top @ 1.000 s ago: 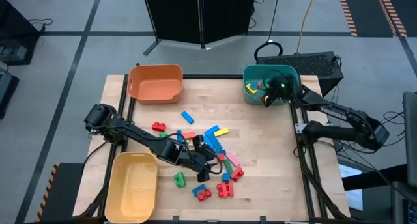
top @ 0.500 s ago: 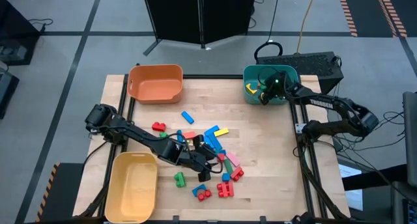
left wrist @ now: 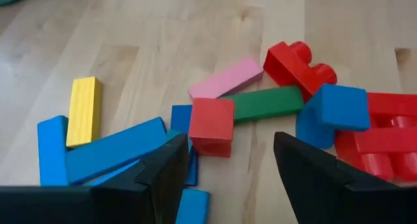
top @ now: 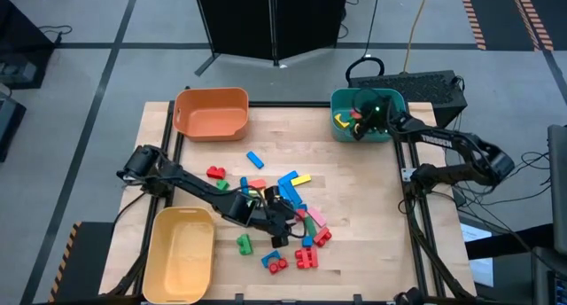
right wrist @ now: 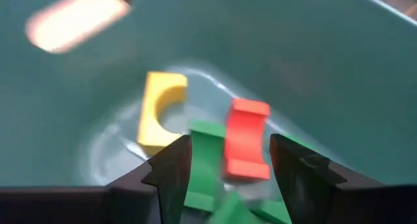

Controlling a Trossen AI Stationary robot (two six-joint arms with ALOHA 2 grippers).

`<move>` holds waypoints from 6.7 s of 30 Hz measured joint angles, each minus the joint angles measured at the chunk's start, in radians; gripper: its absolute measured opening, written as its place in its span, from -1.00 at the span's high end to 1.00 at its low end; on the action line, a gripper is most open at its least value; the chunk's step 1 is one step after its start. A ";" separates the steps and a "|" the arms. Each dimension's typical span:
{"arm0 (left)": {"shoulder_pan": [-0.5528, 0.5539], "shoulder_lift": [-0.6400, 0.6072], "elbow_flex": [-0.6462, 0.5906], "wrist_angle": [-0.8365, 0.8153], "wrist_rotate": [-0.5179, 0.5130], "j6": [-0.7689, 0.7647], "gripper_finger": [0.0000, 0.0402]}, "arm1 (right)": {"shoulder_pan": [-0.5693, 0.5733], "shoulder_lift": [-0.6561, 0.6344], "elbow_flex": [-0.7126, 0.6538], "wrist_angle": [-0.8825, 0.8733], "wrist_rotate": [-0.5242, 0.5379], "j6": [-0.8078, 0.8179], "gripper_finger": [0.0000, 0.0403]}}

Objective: Sort blocks by size
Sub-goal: Put the red arch block into the blue bin

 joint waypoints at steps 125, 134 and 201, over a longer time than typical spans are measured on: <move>0.108 0.001 0.006 0.439 -0.028 0.280 0.14 | 1.142 -0.078 0.000 0.206 0.084 0.163 0.93; 0.109 -0.034 0.006 0.329 -0.037 0.240 -0.05 | 1.132 -0.100 0.000 0.165 0.175 0.119 0.92; -0.011 0.011 -0.007 0.286 -0.021 0.175 -0.05 | -0.023 0.023 0.000 -0.110 0.163 -0.017 0.89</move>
